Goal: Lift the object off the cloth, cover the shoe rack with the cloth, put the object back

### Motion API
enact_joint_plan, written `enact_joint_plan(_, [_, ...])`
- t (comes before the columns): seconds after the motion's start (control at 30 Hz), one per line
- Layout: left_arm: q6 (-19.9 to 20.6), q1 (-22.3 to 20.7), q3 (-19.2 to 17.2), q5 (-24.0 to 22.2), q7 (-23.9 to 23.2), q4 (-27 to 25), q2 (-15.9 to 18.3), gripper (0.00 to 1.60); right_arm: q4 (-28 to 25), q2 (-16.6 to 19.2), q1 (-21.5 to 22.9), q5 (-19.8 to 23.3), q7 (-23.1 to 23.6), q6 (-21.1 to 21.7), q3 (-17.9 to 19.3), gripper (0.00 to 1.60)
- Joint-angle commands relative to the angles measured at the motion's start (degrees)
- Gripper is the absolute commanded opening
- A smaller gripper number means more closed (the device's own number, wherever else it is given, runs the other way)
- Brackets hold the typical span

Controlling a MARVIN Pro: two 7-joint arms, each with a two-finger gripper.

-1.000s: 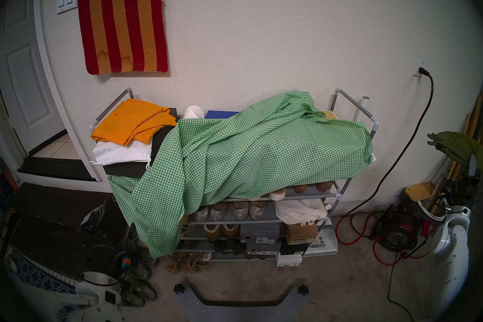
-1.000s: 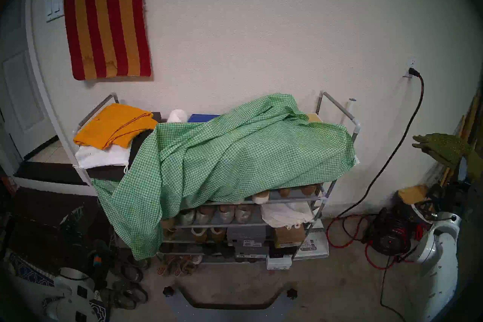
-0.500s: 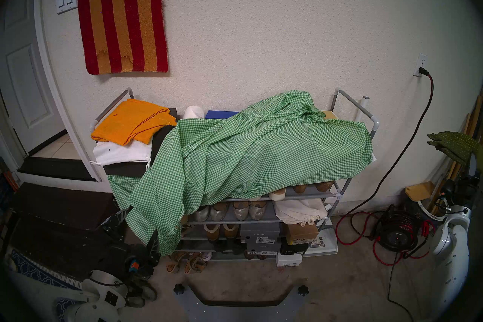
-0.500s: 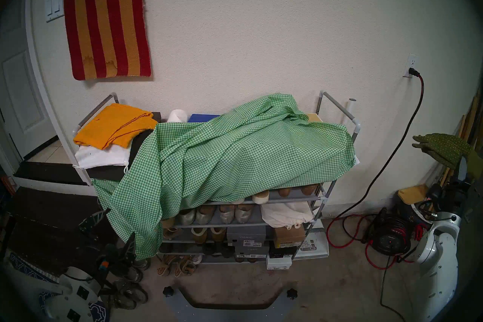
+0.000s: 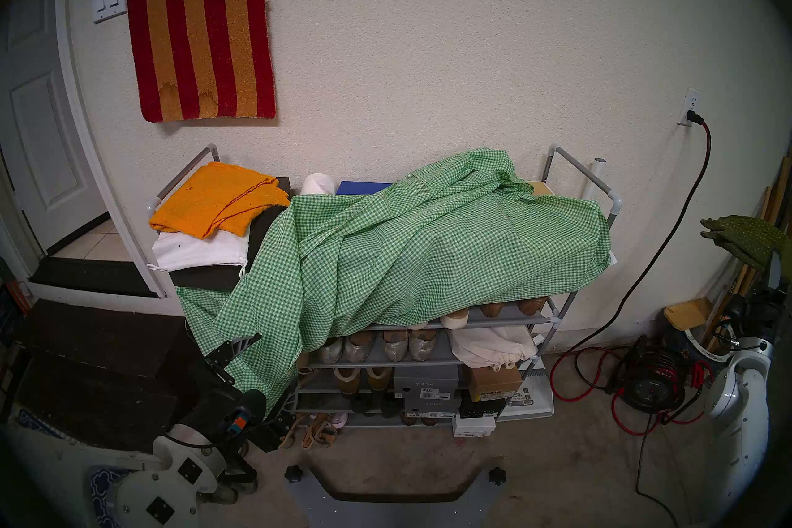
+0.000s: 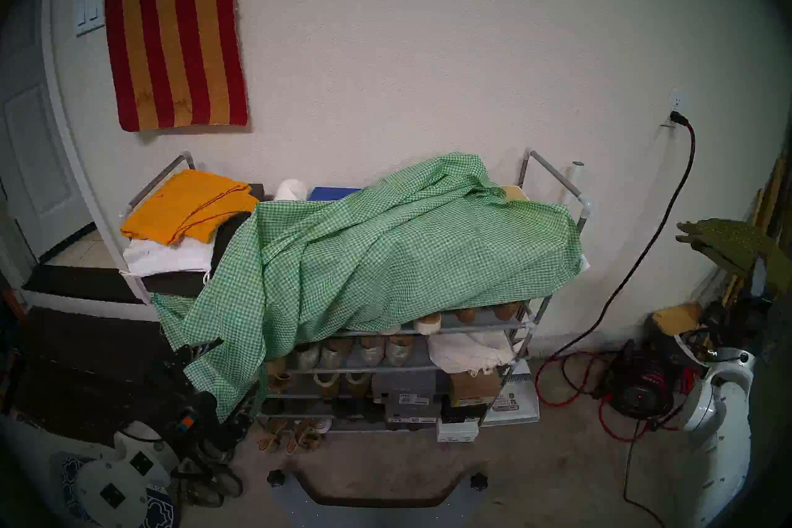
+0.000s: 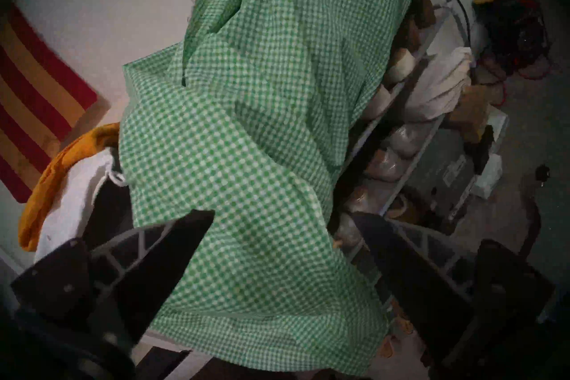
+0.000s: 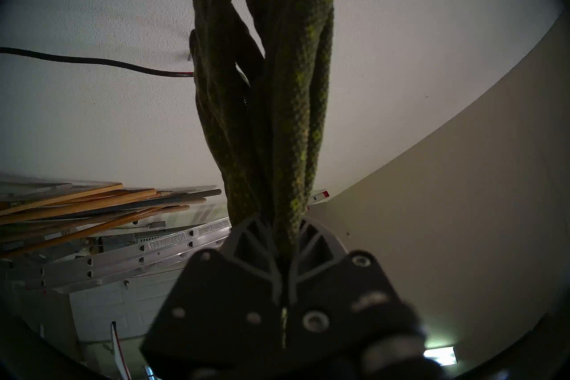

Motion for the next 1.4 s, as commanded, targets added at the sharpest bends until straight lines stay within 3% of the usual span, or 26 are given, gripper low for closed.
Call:
enact_joint_plan(0.0, [-0.02,-5.69,1.23,-1.65,-5.79,-0.13,-3.19,1.60,-0.04,0.07,-0.13,-0.10,0.06,-0.10,-0.13,0.00])
enact_joint_plan(0.2, [-0.29,-10.60,3.13,-2.66,-10.54,3.66,-6.81,1.60,-0.04,0.06,-0.11,-0.10,0.04,-0.09,-0.12,0.00])
enact_joint_plan(0.4, [2.54,-15.56,5.86,0.66,-11.67,4.71,-10.94,1.60,-0.04,0.06,-0.11,-0.10,0.05,-0.09,-0.12,0.00])
enact_joint_plan(0.6, [3.88,-18.85,6.31,1.60,-15.28,5.80,-14.77,1.60,-0.03,0.05,-0.10,-0.10,0.04,-0.09,-0.12,0.00])
enact_joint_plan(0.93, [6.89,-26.71,11.39,6.26,-19.96,9.87,-21.71,1.60,-0.03,0.04,-0.08,-0.10,0.03,-0.08,-0.12,0.00])
enact_joint_plan(1.0, [7.56,-28.64,12.69,7.57,-20.80,10.71,-23.54,0.73,-0.03,0.04,-0.09,-0.10,0.03,-0.09,-0.12,0.00])
enact_joint_plan(1.07, [8.23,-29.72,13.52,8.84,-20.92,10.87,-24.50,0.00,-0.03,0.05,-0.09,-0.10,0.04,-0.09,-0.12,0.00])
enact_joint_plan(1.3, [11.78,-35.02,19.34,16.44,-20.36,12.09,-29.36,0.00,-0.04,0.06,-0.11,-0.11,0.05,-0.11,-0.12,0.00])
enact_joint_plan(1.37, [12.56,-35.07,20.08,16.88,-19.88,11.30,-29.31,0.00,-0.04,0.06,-0.12,-0.12,0.06,-0.11,-0.12,0.00])
